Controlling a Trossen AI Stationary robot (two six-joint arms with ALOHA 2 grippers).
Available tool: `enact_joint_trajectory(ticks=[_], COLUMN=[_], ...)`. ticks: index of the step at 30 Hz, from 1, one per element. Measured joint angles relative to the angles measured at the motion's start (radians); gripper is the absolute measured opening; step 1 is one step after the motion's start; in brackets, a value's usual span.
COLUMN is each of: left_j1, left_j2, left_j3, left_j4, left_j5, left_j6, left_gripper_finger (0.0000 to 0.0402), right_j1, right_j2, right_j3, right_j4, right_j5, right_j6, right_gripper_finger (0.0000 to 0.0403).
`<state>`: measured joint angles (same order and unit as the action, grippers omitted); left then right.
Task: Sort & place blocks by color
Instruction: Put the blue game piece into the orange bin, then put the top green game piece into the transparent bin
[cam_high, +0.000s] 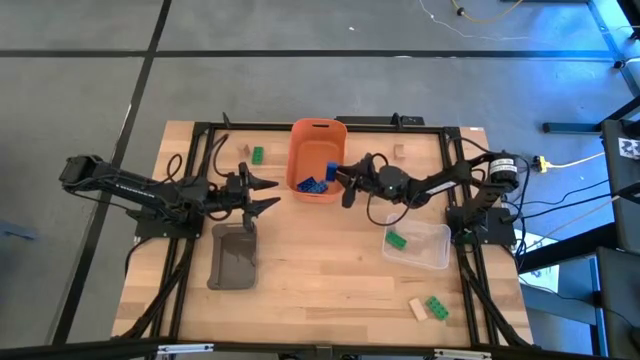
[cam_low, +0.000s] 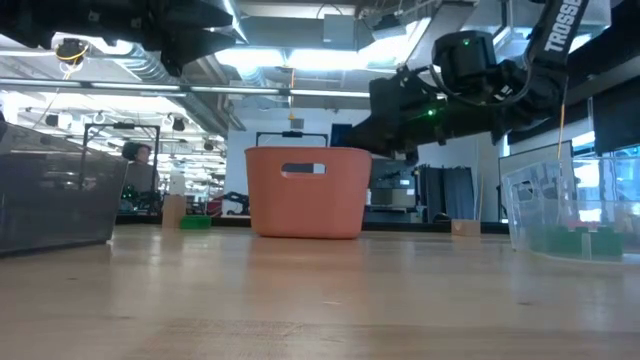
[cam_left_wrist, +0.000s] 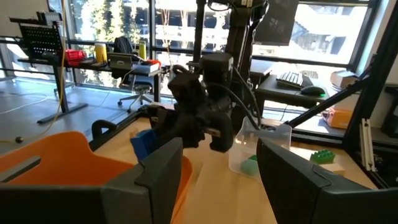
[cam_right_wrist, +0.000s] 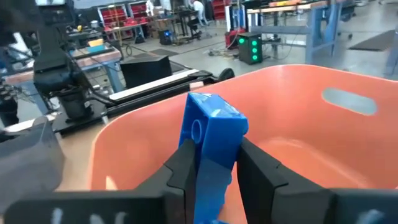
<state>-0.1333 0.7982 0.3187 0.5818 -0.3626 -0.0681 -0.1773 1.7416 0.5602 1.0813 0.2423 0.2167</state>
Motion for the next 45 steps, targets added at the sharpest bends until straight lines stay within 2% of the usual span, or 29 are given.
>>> enact_joint_trajectory(ticks=[7,15,19,25,28,32,34,45], left_j1=[0.000,0.000,0.000,0.000,0.000,0.000,0.000,0.000], left_j2=[0.000,0.000,0.000,0.000,0.000,0.000,0.000,0.000], left_j3=[0.000,0.000,0.000,0.000,0.000,0.000,0.000,0.000], left_j4=[-0.002,-0.003,-0.007,-0.030,-0.031,-0.033,-0.033,-0.032], left_j5=[0.000,0.000,0.000,0.000,0.000,0.001,0.001,-0.005], left_j6=[0.000,0.000,0.000,0.000,0.000,0.000,0.000,0.000], left_gripper_finger=[0.0199,0.0199,0.0199,0.0199,0.0199,0.0199,0.0199,0.0199], right_j1=[0.001,0.001,0.001,0.038,0.060,0.079,0.092,0.129], right_j2=[0.000,0.000,-0.009,-0.171,-0.281,-0.412,-0.454,-0.489], right_j3=[0.000,0.000,0.000,-0.012,-0.024,-0.025,-0.025,-0.026], right_j4=[-0.007,-0.006,0.003,-0.036,-0.134,-0.299,-0.355,-0.403], right_j5=[-0.001,-0.023,-0.050,-0.090,-0.178,-0.430,-0.488,-0.418], right_j6=[0.015,0.010,-0.013,-0.047,-0.054,-0.012,-0.011,-0.046], right_gripper_finger=[0.0131,0.0144,0.0166,0.0225,0.0248,0.0262,0.0263,0.0264])
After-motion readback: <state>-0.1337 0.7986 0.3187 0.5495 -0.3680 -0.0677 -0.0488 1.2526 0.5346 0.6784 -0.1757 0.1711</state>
